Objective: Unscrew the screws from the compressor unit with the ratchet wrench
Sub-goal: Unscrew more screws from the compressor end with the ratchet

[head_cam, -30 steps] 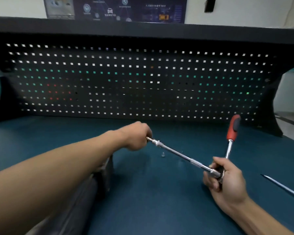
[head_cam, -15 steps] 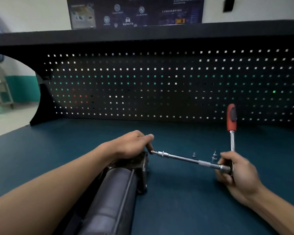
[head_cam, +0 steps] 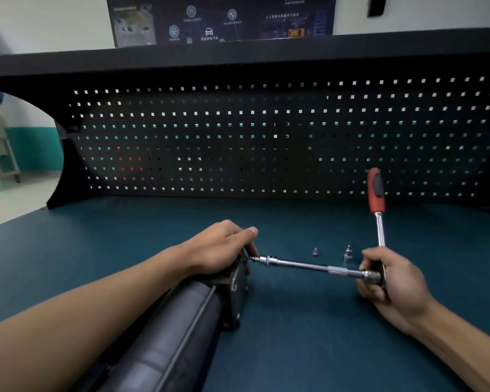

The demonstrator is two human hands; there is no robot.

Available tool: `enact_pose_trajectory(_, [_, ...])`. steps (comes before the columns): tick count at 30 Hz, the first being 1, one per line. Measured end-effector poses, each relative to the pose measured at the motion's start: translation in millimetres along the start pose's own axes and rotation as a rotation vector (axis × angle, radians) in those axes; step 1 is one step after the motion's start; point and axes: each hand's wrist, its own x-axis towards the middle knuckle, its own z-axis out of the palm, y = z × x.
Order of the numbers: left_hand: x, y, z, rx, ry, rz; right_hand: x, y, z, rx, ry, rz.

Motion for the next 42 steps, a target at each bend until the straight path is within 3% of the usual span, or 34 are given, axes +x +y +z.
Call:
enact_pose_trajectory(34, [-3, -1, -4, 0.054, -0.083, 0.046, -9, -1, 3, -0.057, 0.023, -0.056])
enact_pose_trajectory(42, [-1, -2, -4, 0.083, -0.102, 0.070, -22, -9, 5, -0.060, 0.016, 0.089])
